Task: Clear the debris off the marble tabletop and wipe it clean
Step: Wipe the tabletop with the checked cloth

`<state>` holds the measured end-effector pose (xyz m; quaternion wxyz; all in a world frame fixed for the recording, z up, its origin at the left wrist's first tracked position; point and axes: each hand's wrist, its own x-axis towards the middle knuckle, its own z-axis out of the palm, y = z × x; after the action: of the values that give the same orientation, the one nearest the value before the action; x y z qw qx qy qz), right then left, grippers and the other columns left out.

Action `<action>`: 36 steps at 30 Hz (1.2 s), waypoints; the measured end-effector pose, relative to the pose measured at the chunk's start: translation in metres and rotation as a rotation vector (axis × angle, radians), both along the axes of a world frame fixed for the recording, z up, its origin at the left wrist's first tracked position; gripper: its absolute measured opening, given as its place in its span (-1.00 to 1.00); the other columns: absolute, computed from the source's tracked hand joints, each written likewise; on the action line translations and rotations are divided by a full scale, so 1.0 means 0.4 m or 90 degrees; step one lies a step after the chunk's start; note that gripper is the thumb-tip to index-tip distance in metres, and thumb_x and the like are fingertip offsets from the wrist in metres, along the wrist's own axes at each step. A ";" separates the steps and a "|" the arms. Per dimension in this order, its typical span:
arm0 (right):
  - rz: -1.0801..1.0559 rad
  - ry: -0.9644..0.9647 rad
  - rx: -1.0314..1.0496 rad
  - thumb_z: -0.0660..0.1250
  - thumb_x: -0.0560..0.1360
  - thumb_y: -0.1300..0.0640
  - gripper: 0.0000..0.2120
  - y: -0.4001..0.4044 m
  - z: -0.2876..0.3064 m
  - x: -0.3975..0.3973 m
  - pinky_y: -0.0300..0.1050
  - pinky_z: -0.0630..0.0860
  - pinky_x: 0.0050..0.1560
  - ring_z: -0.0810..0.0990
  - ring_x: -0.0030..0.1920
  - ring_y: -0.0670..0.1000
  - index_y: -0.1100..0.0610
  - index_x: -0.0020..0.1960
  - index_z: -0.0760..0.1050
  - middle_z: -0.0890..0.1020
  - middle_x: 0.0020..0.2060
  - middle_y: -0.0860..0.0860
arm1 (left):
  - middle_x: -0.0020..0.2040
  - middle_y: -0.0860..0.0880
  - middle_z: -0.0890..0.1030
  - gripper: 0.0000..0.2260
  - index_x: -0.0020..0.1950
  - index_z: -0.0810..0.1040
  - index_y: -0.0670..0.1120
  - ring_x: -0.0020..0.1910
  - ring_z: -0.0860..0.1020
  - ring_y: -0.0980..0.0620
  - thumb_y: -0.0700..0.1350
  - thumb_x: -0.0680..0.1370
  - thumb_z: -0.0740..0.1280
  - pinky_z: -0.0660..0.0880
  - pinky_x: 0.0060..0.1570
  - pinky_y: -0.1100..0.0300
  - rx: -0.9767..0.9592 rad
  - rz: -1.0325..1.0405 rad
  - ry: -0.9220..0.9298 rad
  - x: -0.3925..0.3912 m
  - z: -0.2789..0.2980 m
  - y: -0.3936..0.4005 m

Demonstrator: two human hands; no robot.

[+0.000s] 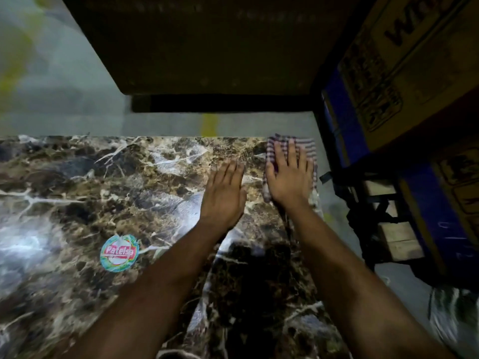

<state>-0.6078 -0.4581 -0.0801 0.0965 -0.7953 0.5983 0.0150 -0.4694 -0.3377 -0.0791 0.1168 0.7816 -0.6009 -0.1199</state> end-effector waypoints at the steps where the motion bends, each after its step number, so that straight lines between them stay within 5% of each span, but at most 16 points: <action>1: 0.020 -0.004 -0.008 -0.10 0.66 -0.27 -0.38 0.044 -0.001 -0.006 0.20 -0.22 0.59 -0.10 0.65 0.17 -0.14 0.67 -0.08 -0.07 0.67 0.03 | 0.65 -0.07 0.13 -0.49 0.63 0.14 -0.07 0.61 0.07 -0.06 0.03 0.69 0.05 -0.05 0.58 -0.03 0.001 -0.003 -0.017 -0.014 -0.004 0.001; 6: 0.184 -0.016 0.003 -0.08 0.64 -0.28 -0.39 0.022 -0.009 0.017 0.15 -0.19 0.60 -0.08 0.66 0.11 -0.19 0.66 -0.03 -0.02 0.67 -0.02 | 0.64 -0.09 0.12 -0.48 0.63 0.13 -0.11 0.62 0.03 -0.07 0.03 0.68 0.03 -0.02 0.59 -0.07 0.015 0.021 -0.032 -0.044 -0.020 -0.010; 12: 0.010 -0.039 -0.007 -0.11 0.65 -0.28 -0.40 0.064 -0.017 -0.092 0.21 -0.17 0.59 -0.02 0.65 0.19 -0.18 0.66 -0.05 -0.01 0.67 0.00 | 0.63 -0.08 0.18 -0.49 0.61 0.17 -0.09 0.60 0.11 -0.07 0.01 0.67 0.10 0.02 0.59 -0.04 -0.002 -0.034 -0.025 -0.058 -0.026 0.066; 18: 0.156 -0.037 0.028 -0.15 0.64 -0.24 -0.40 0.333 -0.004 -0.097 0.19 -0.16 0.62 -0.09 0.66 0.14 -0.16 0.66 -0.01 -0.01 0.67 0.00 | 0.65 -0.08 0.10 -0.49 0.64 0.10 -0.12 0.63 0.05 -0.06 -0.01 0.70 0.05 -0.03 0.59 0.01 0.033 -0.001 0.003 -0.121 -0.019 0.188; 26: 0.002 -0.028 -0.009 -0.08 0.66 -0.25 -0.41 0.469 -0.004 -0.248 0.25 0.01 0.60 0.02 0.64 0.19 -0.15 0.66 0.01 0.06 0.67 0.01 | 0.64 -0.03 0.14 -0.49 0.64 0.11 -0.04 0.61 0.08 -0.05 0.04 0.70 0.08 0.04 0.57 -0.02 0.042 -0.032 0.010 -0.157 -0.012 0.417; 30: 0.102 -0.044 0.022 -0.07 0.68 -0.23 -0.43 0.717 0.004 -0.255 0.23 -0.13 0.62 -0.08 0.66 0.14 -0.17 0.66 -0.02 -0.04 0.67 -0.02 | 0.65 -0.04 0.14 -0.49 0.64 0.15 -0.07 0.63 0.06 -0.04 0.03 0.70 0.08 -0.03 0.57 0.01 0.052 -0.027 -0.015 -0.205 -0.013 0.548; 33: 0.176 -0.052 0.037 -0.06 0.69 -0.24 -0.44 0.706 -0.002 -0.251 0.23 -0.08 0.61 -0.12 0.66 0.11 -0.19 0.66 -0.04 -0.07 0.67 -0.05 | 0.64 -0.04 0.16 -0.50 0.63 0.17 -0.07 0.62 0.07 -0.04 0.04 0.70 0.04 -0.09 0.55 0.05 0.046 -0.030 -0.018 -0.236 -0.013 0.616; 36: 0.084 -0.017 0.039 -0.12 0.68 -0.26 -0.42 0.658 -0.002 -0.306 0.20 -0.17 0.62 -0.15 0.66 0.12 -0.18 0.66 -0.07 -0.10 0.67 -0.04 | 0.65 -0.03 0.13 -0.52 0.63 0.17 -0.05 0.62 0.04 -0.03 0.03 0.71 0.05 -0.08 0.55 0.05 0.042 -0.039 0.003 -0.251 -0.005 0.666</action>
<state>-0.7301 -0.1949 -0.0808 0.1277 -0.8297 0.5427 0.0286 -0.5698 -0.0714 -0.0813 0.0891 0.7660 -0.6199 -0.1451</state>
